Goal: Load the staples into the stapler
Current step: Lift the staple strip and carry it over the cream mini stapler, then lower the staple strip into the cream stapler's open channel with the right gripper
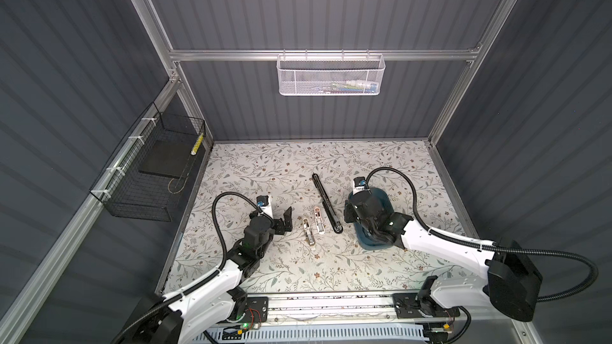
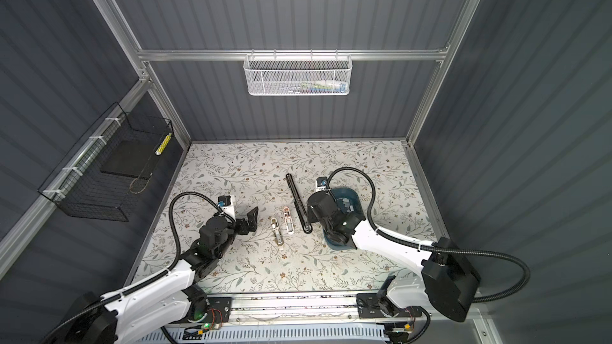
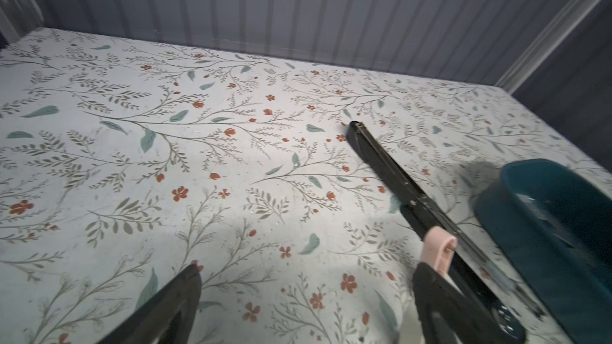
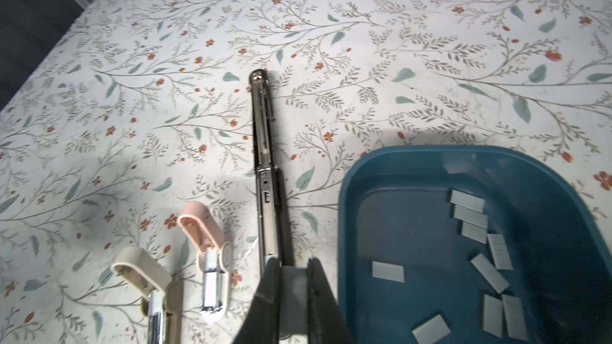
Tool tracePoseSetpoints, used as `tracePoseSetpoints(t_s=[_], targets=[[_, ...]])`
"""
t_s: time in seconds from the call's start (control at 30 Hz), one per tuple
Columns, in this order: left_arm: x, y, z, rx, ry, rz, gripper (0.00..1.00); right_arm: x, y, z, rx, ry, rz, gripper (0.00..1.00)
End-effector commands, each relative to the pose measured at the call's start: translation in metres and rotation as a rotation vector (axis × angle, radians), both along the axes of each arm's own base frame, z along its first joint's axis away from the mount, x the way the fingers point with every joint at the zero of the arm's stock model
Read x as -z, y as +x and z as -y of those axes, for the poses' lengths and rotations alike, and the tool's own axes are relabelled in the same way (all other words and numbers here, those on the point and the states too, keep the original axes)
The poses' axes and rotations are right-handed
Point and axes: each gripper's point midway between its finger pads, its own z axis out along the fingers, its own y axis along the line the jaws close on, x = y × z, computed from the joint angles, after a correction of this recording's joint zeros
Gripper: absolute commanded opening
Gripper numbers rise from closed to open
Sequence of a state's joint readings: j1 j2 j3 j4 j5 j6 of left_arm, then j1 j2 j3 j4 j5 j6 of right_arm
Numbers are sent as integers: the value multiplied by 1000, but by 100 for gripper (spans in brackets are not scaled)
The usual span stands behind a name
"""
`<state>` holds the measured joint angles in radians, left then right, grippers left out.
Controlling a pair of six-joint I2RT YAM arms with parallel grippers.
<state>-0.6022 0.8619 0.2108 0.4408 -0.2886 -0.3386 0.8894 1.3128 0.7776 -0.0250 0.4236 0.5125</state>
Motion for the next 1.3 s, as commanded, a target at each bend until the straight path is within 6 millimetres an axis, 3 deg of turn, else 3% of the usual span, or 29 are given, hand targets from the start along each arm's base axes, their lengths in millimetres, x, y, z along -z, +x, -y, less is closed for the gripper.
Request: tracePoseSetpoints(t_s=[0.0,0.23,0.43,0.6,0.83,1.27], targets=[[35,-18,-5,14,-29,-93,100,-1,-11,-18,-15,29,44,10],[42,-19,15,116,-3,-141,100,12,-27,-72,-87,73,66,8],[36,-19,4,62,-15,-107,100,7,-34,-100,-102,159,83,8],[34,-20,0,48,-21,-89,100,2,-41,-99,-113,152,93,8],[35,-22,4,74,-29,-92,100,42,-54,-92,-100,86,39,6],[39,-21,7,78,-19,-114,100,70,-70,-131,-219,44,-4,8]])
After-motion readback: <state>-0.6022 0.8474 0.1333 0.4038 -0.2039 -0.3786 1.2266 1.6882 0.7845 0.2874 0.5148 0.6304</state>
